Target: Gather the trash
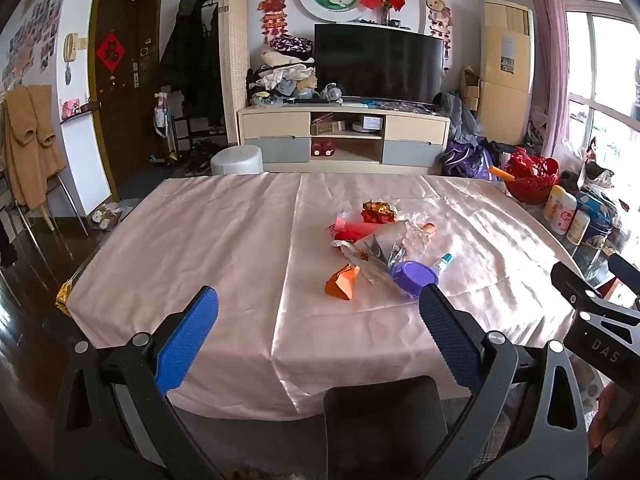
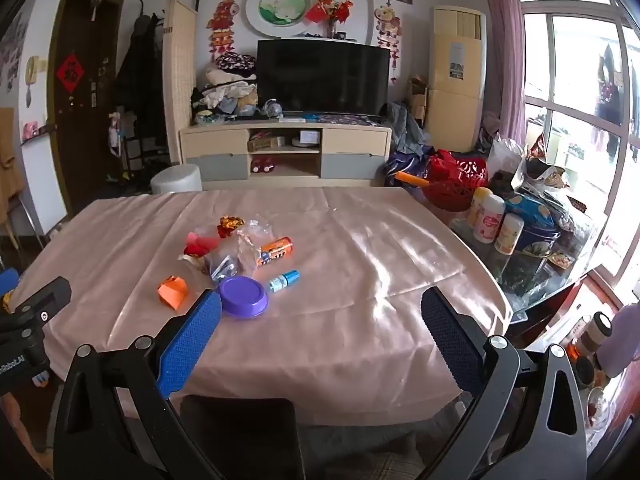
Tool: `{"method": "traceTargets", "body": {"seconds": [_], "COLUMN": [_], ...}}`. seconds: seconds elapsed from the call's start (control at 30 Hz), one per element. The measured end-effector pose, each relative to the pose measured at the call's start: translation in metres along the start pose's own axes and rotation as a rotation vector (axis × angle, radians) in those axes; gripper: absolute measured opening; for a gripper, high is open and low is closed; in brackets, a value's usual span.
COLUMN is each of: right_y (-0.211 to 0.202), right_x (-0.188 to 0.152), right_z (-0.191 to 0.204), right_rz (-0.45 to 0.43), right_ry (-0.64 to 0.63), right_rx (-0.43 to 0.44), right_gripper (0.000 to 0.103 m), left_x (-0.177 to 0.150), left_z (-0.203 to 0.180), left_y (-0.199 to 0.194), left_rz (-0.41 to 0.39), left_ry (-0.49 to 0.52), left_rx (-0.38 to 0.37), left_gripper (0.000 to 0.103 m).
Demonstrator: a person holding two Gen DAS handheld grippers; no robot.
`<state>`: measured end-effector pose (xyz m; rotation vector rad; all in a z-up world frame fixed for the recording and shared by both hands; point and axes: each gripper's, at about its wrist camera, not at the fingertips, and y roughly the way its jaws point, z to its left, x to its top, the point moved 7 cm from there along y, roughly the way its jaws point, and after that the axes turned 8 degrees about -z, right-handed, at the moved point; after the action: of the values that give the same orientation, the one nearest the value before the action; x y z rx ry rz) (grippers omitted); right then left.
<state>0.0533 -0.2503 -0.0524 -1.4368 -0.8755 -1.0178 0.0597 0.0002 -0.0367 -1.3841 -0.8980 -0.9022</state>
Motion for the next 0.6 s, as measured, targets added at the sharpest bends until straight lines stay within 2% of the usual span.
{"method": "traceTargets", "body": {"seconds": [0.17, 0.27, 0.6], "right_y": [0.0007, -0.0049, -0.0026], "right_x": [-0.0004, 0.0018, 0.0012], "right_z": [0.0012, 0.0016, 0.0005], "right_rz": [-0.007, -0.036, -0.02], "right_ry": [0.044, 0.032, 0.015], "right_rx": [0.034, 0.018, 0.006], "right_gripper": [0.1, 0.1, 0.1], "left_x": [0.0005, -0.0038, -0.0004], "left_z": [0.0014, 0.0078, 0.0014], "left_y": [-0.0014, 0.0004, -0.0009], "left_rz": [-0.001, 0.001, 0.002], "left_ry": [-0.002, -0.002, 0.009], "left_rx": [-0.002, 0.005, 0.009], "left_gripper": [0.095, 0.095, 0.095]}}
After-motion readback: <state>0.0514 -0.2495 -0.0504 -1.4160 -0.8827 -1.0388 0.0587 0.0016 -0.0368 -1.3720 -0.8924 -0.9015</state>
